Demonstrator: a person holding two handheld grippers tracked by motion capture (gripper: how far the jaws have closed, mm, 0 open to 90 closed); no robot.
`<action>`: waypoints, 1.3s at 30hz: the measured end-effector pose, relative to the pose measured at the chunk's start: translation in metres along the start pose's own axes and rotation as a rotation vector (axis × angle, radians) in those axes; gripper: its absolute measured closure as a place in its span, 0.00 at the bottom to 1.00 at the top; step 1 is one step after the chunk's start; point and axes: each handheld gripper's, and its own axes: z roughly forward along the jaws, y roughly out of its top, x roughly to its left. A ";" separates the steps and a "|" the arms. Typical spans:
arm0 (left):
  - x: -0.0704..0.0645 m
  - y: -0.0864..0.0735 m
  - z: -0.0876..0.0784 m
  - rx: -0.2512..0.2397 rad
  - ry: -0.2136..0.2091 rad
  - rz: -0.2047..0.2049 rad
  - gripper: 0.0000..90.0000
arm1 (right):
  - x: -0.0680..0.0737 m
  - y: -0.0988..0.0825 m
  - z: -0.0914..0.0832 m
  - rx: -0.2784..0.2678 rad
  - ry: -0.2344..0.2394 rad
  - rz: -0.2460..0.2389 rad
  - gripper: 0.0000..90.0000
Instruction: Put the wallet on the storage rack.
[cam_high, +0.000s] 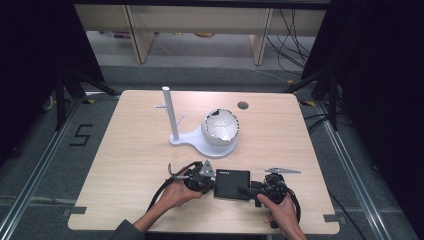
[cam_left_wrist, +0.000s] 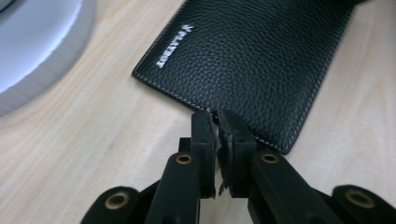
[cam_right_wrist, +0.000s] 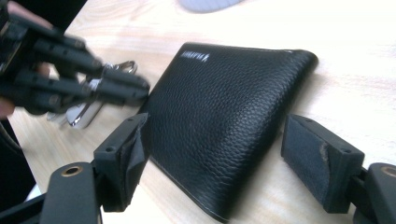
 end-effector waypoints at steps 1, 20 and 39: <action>0.000 0.000 -0.001 0.014 -0.013 0.018 0.94 | 0.000 0.000 0.000 0.000 0.000 0.000 0.28; -0.016 0.004 0.003 0.003 -0.066 0.012 0.93 | -0.023 0.017 0.009 -0.022 0.019 0.095 0.53; -0.017 0.003 0.002 0.005 -0.055 0.019 0.91 | -0.018 0.022 -0.009 -0.074 0.110 0.097 0.81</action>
